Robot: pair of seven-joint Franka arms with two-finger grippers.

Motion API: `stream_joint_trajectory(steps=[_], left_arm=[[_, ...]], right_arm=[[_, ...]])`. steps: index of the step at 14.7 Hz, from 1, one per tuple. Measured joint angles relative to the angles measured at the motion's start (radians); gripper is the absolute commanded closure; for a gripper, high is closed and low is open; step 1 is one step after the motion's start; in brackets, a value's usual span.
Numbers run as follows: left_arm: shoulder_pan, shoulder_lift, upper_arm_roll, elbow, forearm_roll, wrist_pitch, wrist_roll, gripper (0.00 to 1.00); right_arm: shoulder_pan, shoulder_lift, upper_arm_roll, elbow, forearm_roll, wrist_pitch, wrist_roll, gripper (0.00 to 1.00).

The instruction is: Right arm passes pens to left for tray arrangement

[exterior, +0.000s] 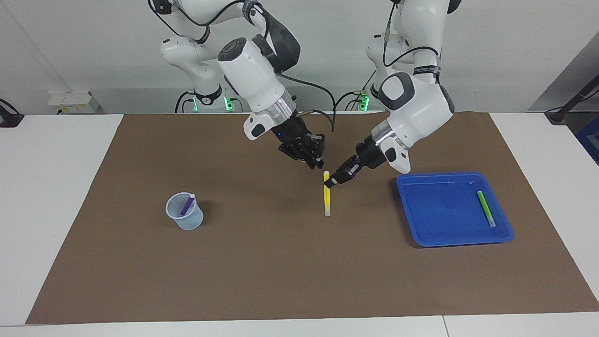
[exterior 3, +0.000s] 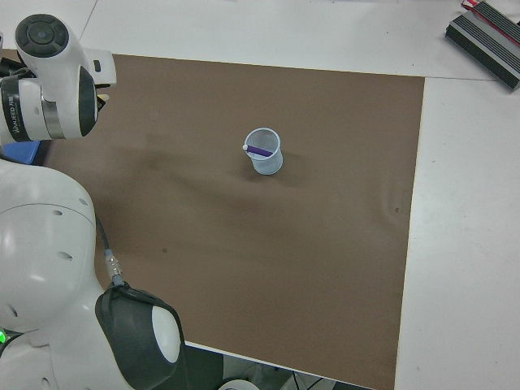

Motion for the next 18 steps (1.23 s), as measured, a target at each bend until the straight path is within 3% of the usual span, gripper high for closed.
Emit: stream_joint_trajectory(steps=[4, 9, 15, 18], left_arm=[[0.026, 0.000, 0.012, 0.000, 0.006, -0.010, 0.100, 1.00], [0.152, -0.001, 0.017, 0.000, 0.147, -0.114, 0.371, 1.00], [0.277, -0.002, 0.020, -0.010, 0.372, -0.139, 0.773, 1.00], [0.336, -0.011, 0.021, -0.057, 0.429, -0.101, 0.949, 1.00]], right_arm=[[-0.093, -0.042, -0.003, 0.013, -0.004, -0.133, -0.123, 0.42], [-0.247, -0.079, -0.009, 0.010, -0.018, -0.279, -0.406, 0.42], [-0.362, -0.085, -0.012, -0.081, -0.198, -0.277, -0.762, 0.42], [-0.370, -0.086, -0.010, -0.184, -0.305, -0.164, -0.858, 0.42]])
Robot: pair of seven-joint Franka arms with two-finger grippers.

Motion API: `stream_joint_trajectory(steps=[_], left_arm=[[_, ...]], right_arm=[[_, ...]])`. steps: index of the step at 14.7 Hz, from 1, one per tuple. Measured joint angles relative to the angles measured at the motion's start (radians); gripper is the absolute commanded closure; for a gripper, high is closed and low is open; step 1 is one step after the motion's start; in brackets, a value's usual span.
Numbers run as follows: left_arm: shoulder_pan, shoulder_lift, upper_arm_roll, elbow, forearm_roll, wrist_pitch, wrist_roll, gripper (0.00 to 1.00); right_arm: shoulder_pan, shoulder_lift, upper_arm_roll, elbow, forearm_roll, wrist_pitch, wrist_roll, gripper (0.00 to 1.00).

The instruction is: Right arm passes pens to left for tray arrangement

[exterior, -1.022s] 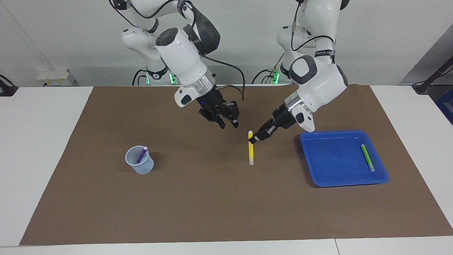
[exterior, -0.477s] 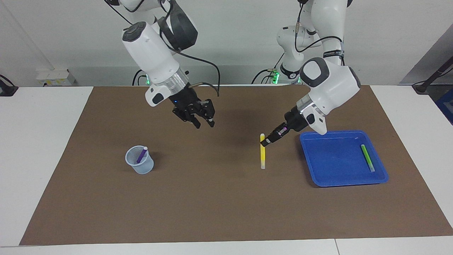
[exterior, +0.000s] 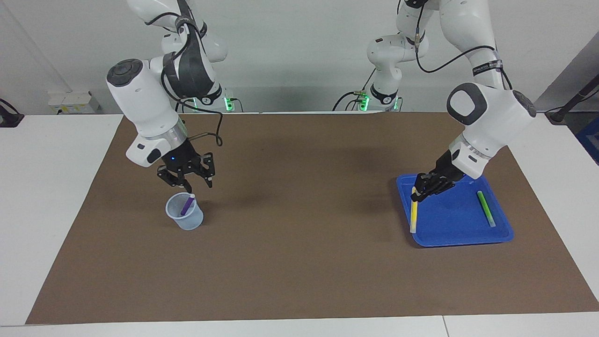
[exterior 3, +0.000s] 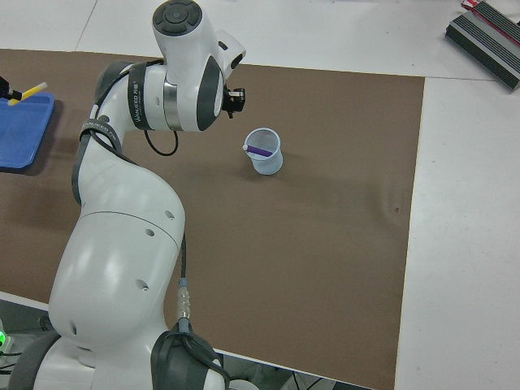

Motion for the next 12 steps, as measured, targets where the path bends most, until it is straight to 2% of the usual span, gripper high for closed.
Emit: stream_joint_trajectory(steps=[4, 8, 12], left_arm=[[0.068, -0.035, 0.001, -0.131, 0.008, 0.141, 0.193, 1.00], [0.145, -0.065, 0.002, -0.199, 0.009, 0.207, 0.351, 1.00], [0.194, -0.108, 0.003, -0.335, 0.009, 0.306, 0.409, 1.00]], right_arm=[[0.001, 0.000, 0.002, -0.079, -0.094, 0.044, -0.006, 0.42], [0.000, -0.003, -0.001, -0.093, -0.131, 0.019, 0.001, 0.43], [-0.001, -0.007, -0.001, -0.097, -0.166, -0.010, 0.024, 0.44]])
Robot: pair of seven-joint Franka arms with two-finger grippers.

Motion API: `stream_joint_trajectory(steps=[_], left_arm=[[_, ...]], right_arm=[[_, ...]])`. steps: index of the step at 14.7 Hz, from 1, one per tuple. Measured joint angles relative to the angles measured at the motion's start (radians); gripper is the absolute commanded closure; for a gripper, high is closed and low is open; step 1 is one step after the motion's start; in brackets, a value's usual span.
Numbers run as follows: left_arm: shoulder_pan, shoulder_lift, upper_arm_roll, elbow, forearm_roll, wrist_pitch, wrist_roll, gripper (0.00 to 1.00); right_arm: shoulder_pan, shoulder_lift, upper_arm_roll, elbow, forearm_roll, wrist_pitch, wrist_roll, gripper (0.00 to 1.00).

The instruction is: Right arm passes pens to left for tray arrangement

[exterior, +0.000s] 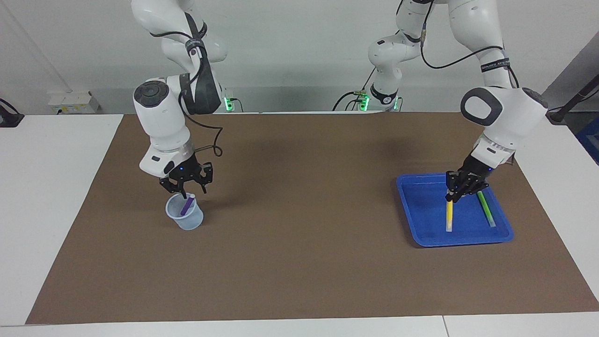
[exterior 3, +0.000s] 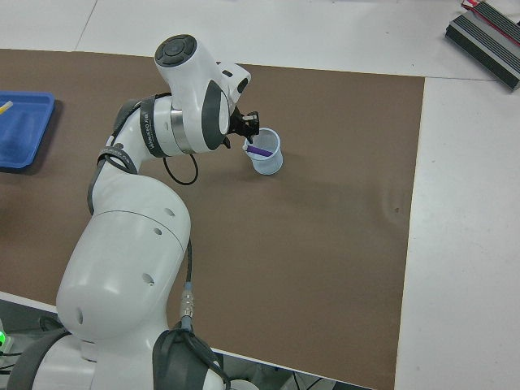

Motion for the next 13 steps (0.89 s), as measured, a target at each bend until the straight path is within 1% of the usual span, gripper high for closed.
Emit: stream_joint_trajectory(steps=[5, 7, 10, 13], left_arm=[[0.033, -0.042, -0.001, -0.086, 0.000, 0.026, 0.024, 1.00], [0.033, -0.052, -0.002, -0.106, 0.000, 0.034, 0.024, 1.00], [0.032, -0.059, -0.007, -0.141, 0.000, 0.096, 0.024, 1.00], [0.032, -0.061, -0.011, -0.153, 0.000, 0.123, 0.021, 1.00]], right_arm=[[0.000, 0.000, 0.000, -0.017, -0.014, 0.000, 0.005, 0.48], [0.000, 0.001, 0.000, -0.023, -0.034, 0.004, 0.010, 0.50], [-0.001, 0.004, 0.000, -0.027, -0.038, 0.009, 0.010, 0.50], [-0.003, 0.014, 0.000, -0.029, -0.038, 0.030, 0.010, 0.50]])
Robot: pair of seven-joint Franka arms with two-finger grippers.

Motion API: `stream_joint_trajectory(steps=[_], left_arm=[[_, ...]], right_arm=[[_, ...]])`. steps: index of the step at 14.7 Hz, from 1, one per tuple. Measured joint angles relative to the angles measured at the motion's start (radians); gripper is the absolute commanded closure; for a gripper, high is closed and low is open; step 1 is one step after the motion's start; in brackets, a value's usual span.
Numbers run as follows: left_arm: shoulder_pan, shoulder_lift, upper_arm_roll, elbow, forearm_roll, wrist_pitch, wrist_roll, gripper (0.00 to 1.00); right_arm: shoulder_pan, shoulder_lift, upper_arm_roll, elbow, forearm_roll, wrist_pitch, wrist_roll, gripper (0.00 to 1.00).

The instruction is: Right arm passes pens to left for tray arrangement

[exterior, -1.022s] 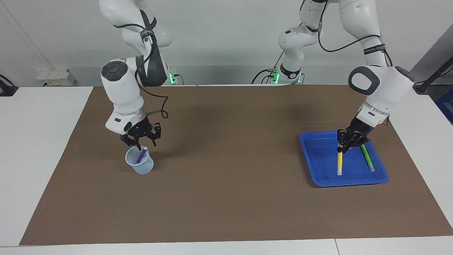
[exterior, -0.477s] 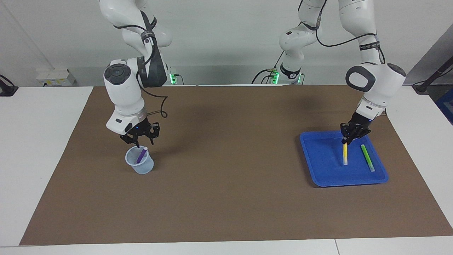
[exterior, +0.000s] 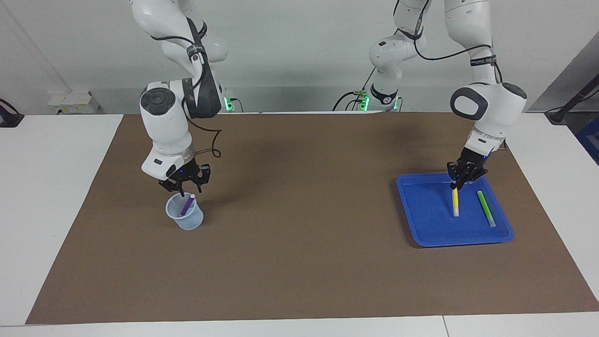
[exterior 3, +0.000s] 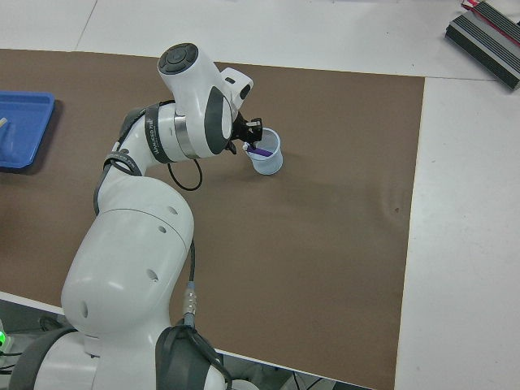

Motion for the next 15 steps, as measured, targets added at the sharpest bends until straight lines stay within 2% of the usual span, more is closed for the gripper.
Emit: stream_joint_trajectory(steps=[11, 12, 13, 14, 15], left_arm=[[-0.014, 0.030, 0.000, -0.016, 0.000, 0.084, -0.050, 1.00], [-0.014, 0.034, 0.000, -0.016, 0.000, 0.086, -0.050, 0.96], [-0.014, 0.035, 0.000, -0.016, 0.000, 0.087, -0.050, 0.73], [-0.014, 0.035, 0.000, -0.016, 0.000, 0.087, -0.050, 0.38], [-0.014, 0.036, -0.001, -0.016, 0.000, 0.087, -0.051, 0.17]], right_arm=[[-0.004, 0.024, 0.000, -0.001, -0.023, 0.024, 0.000, 0.59], [-0.006, 0.024, 0.000, -0.001, -0.027, 0.027, 0.000, 0.61], [-0.008, 0.024, -0.001, -0.001, -0.029, 0.030, 0.000, 0.63], [-0.010, 0.024, -0.001, -0.001, -0.030, 0.031, 0.000, 0.64], [-0.011, 0.025, -0.001, -0.001, -0.030, 0.032, 0.000, 0.65]])
